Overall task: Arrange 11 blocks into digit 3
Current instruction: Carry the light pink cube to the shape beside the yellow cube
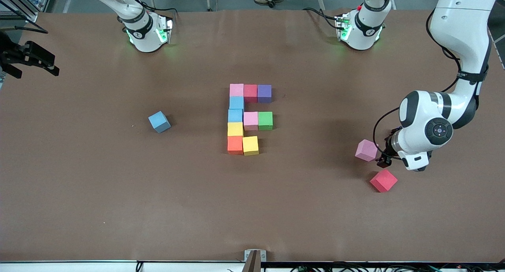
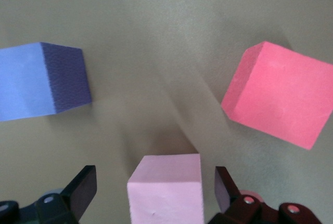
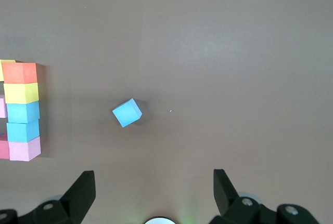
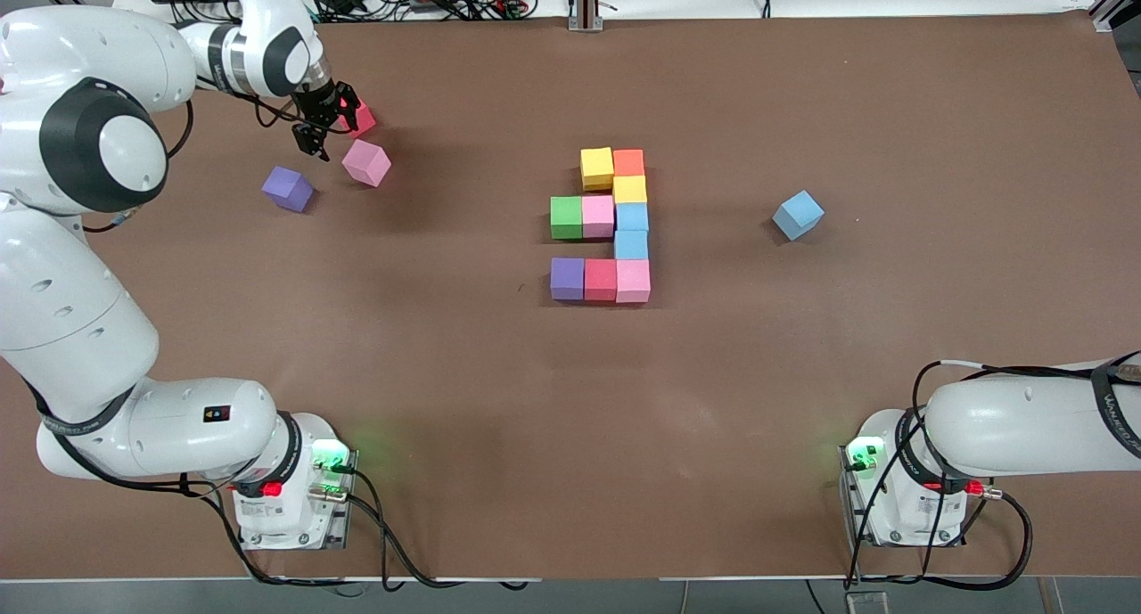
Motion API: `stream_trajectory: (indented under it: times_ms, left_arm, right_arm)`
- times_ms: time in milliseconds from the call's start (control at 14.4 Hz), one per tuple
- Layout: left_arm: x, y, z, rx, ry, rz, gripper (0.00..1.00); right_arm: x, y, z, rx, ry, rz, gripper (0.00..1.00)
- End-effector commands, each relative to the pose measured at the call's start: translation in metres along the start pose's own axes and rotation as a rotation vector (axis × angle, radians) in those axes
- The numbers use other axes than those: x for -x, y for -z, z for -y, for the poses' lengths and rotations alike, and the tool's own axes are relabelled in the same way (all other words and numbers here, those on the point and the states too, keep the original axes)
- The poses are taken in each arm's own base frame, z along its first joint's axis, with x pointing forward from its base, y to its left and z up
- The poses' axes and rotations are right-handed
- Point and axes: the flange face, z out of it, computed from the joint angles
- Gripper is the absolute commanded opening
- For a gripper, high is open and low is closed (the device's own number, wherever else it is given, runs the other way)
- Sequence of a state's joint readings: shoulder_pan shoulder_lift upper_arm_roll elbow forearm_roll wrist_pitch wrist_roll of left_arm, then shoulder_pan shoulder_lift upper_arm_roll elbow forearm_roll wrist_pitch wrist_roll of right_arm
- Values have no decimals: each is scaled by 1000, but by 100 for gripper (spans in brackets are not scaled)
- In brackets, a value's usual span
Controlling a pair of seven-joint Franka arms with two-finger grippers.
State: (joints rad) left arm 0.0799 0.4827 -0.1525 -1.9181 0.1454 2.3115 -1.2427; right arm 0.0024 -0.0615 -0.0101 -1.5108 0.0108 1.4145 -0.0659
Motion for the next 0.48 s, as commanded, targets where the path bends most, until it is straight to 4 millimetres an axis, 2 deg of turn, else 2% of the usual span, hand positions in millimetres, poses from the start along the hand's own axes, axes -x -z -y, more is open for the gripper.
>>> stream_trajectory:
  times_ms: [0,208,416]
  left_arm:
    - [7,-6,4,48,50,4,100]
    - [21,-17,5,61,54,9,100]
    - [26,-26,8,59,51,15,100]
  right_arm:
    - [1,0,-1,-12,2,6,100]
    - [2,-1,-1,-16,-8,13,100]
    - [2,-1,0,-16,-31,15,100]
